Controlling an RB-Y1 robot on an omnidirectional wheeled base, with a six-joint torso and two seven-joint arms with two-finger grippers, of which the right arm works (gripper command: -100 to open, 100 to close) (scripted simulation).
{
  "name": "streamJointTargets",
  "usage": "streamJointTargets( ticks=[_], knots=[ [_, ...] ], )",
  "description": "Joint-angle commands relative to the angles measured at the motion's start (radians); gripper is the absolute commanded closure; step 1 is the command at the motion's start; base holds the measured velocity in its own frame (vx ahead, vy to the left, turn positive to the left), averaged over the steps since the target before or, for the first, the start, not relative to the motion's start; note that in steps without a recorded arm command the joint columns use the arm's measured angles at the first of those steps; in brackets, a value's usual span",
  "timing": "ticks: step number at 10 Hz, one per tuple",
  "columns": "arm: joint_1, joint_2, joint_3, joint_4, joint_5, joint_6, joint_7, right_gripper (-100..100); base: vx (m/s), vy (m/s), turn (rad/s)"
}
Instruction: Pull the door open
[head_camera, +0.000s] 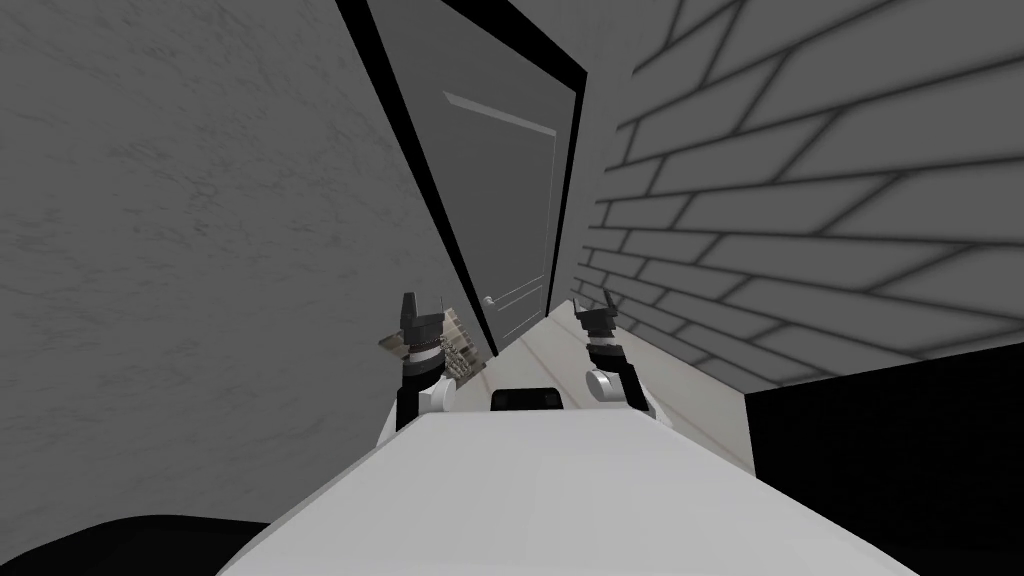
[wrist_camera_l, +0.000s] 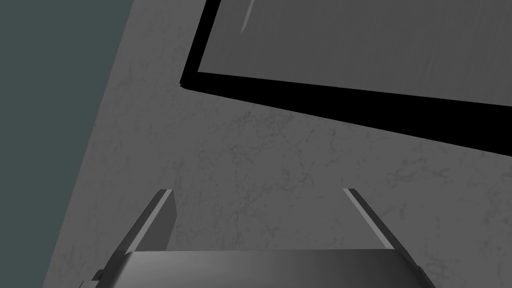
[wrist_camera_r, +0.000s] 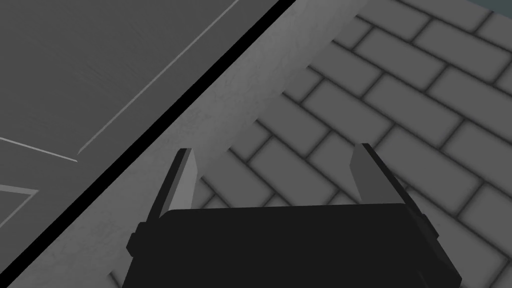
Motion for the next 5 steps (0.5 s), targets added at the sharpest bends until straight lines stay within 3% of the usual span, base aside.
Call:
streamJointTargets(
  ticks=[1, 5],
  knots=[
    [-0.011, -0.008, 0.010, 0.032, -0.015, -0.009, -0.028, -100, -0.020, -0.044, 0.085],
    [-0.036, -0.026, 0.031, 0.102, -0.050, -0.028, -0.085, -100, -0.025, -0.034, 0.081]
  ],
)
